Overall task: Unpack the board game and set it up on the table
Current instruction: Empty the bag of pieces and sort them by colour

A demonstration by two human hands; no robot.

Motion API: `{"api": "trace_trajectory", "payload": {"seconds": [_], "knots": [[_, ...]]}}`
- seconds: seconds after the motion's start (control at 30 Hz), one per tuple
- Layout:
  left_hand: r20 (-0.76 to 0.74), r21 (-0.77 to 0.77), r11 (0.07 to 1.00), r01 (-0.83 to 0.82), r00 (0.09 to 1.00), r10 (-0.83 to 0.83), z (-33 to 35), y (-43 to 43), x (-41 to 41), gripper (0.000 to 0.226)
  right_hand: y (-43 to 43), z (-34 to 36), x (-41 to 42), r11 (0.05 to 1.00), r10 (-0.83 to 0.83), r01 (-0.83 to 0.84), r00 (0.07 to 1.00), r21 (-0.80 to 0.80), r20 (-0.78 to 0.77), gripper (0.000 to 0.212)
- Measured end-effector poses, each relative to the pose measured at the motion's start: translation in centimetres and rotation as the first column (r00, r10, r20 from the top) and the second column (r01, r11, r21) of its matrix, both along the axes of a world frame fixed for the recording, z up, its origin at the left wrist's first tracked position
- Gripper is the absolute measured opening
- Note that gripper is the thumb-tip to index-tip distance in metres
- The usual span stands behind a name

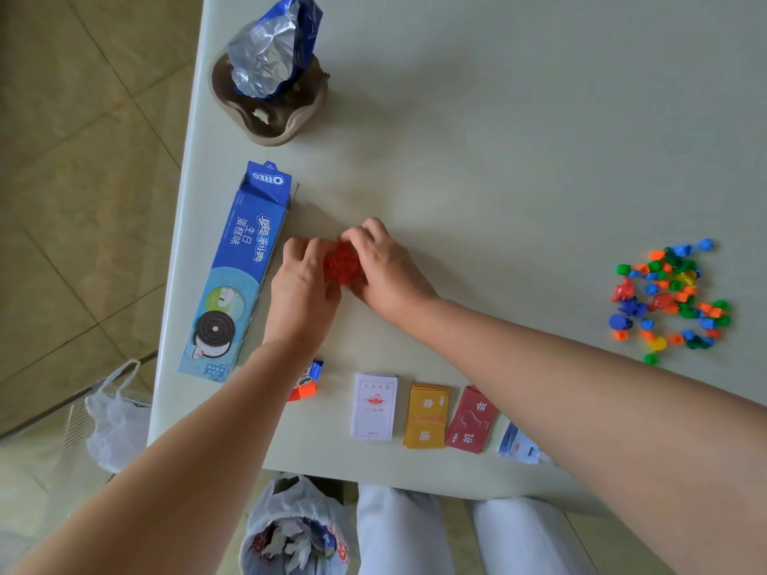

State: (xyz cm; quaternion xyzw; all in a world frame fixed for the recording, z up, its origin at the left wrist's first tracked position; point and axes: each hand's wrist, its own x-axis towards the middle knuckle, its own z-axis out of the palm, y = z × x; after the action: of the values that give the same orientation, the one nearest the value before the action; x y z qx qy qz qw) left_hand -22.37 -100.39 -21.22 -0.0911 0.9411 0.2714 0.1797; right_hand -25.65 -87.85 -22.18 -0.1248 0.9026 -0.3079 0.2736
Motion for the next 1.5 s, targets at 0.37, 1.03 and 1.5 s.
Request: {"api": "trace_trajectory", "payload": {"seconds": [0.37,1.03,1.5], "knots": [[-0.153,-0.117,0.992,0.042,0.986,-0.060,2.1,2.9,1.0,0.039,4.9,1.3,0.7,0.994,-0.075,0.077,0.997,-0.078,0.027,0.062],[0.239,-0.268,0.805,0.529,0.846,-0.476,2.4,24.6,2.2,0.052,29.2,3.2,8.6,0.907,-0.422,0.421,0.906,0.028,0.028,0.044],[0.021,0.004,0.881,0.474,0.880,-0.474,2.6,37.5,-1.8,0.040,40.2,1.3,7.5,0.679,-0.694,0.703,0.709,0.212,-0.127,0.040]]}}
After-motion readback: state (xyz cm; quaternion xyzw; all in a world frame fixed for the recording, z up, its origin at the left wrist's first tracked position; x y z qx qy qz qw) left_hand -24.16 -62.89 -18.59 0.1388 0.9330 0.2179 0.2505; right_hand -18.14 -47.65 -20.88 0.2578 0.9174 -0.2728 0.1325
